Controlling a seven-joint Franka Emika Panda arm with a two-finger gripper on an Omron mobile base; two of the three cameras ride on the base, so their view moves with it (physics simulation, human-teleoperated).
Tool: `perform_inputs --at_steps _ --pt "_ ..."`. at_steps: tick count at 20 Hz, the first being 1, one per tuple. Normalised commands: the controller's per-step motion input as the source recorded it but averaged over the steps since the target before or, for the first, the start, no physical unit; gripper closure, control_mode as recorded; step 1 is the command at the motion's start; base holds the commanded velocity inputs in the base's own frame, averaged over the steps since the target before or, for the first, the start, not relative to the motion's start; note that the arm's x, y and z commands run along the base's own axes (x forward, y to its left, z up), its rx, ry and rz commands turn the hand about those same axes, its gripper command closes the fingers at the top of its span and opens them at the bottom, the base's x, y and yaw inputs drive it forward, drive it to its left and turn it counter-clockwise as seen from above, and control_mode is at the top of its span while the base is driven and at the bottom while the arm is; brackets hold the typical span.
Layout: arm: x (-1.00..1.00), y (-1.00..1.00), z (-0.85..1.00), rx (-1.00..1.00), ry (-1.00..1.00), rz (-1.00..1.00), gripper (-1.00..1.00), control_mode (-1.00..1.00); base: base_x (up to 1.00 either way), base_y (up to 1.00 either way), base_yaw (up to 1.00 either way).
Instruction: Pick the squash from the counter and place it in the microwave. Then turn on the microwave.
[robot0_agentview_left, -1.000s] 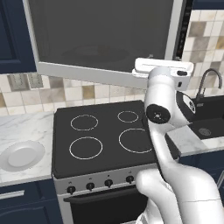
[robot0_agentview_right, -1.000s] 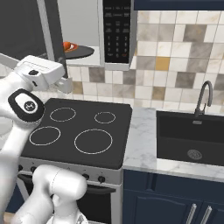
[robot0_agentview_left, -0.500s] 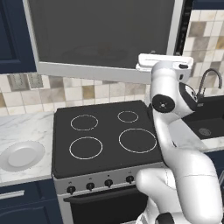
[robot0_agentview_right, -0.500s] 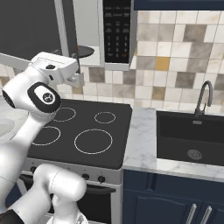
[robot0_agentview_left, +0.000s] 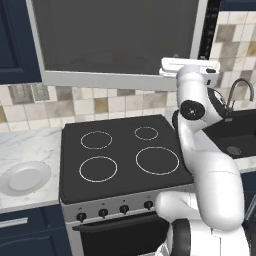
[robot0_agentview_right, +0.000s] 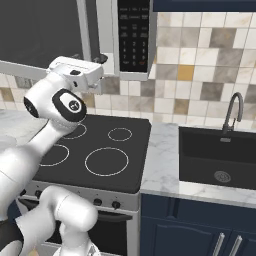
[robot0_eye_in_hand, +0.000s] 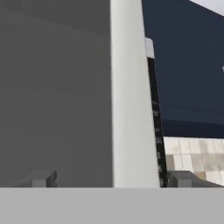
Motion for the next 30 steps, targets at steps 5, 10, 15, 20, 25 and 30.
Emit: perform_inputs --at_steps 5,10,15,20,25,30 --pt "0.36 -0.18 0.0 0.01 0.0 0.07 -1.0 -1.0 0.0 0.0 0.0" --pt "0.37 -0.1 0.0 0.0 0.0 0.06 -1.0 -1.0 0.0 0.0 0.0" --pt "0.38 -0.05 0.0 0.01 0.02 0.05 -1.0 -1.0 0.0 0.0 0.0" --pt "0.42 -0.04 0.0 0.02 0.03 0.04 -1.0 -1.0 0.0 0.0 0.0" --pt "0.35 -0.07 0.0 0.03 0.02 0.03 -1.0 -1.0 0.0 0.0 0.0" --pt "0.34 -0.01 0.05 0.02 0.02 0.0 -1.0 -1.0 0.0 0.0 0.0"
